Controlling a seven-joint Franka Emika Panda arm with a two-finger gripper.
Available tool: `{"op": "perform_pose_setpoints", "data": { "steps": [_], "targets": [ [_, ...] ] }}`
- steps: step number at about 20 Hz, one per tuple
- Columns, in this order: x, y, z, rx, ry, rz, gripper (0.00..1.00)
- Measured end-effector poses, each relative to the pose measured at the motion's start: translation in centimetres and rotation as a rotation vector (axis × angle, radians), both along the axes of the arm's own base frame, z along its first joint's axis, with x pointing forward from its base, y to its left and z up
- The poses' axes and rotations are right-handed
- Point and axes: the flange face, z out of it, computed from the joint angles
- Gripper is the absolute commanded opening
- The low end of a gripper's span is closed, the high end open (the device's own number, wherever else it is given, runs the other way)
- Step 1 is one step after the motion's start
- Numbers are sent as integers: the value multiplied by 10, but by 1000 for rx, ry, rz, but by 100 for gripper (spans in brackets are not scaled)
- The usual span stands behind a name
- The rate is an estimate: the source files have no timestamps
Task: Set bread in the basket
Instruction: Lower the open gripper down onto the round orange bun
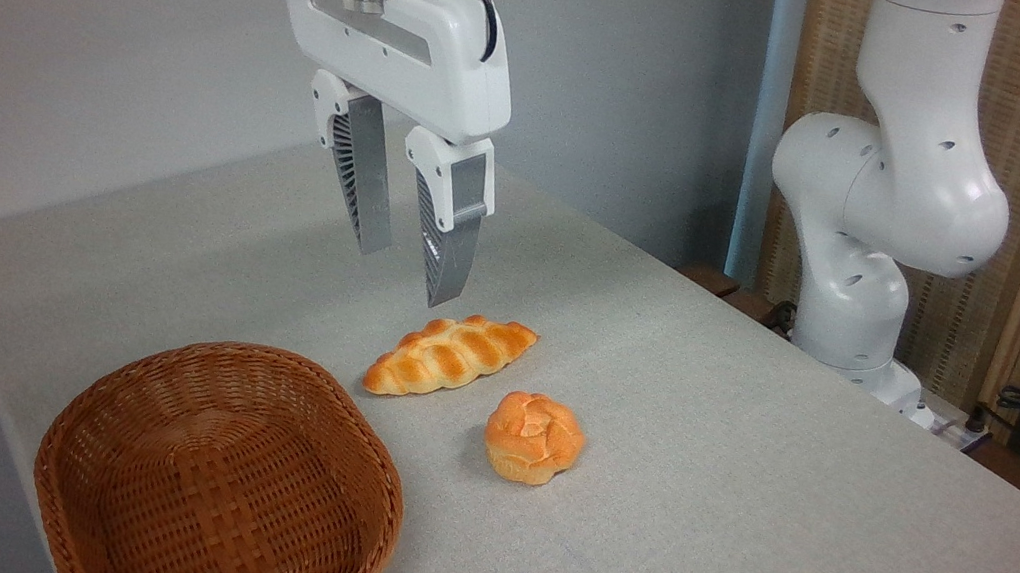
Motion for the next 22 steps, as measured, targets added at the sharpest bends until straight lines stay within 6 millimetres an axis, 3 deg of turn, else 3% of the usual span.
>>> {"op": "perform_pose_setpoints", "data": {
  "steps": [12,17,22],
  "targets": [
    [0,1,-2,0,5,1,100],
    [-11,5,-30,1,70,6,100],
    [-47,9,-68,20,109,-105,100]
  ]
}}
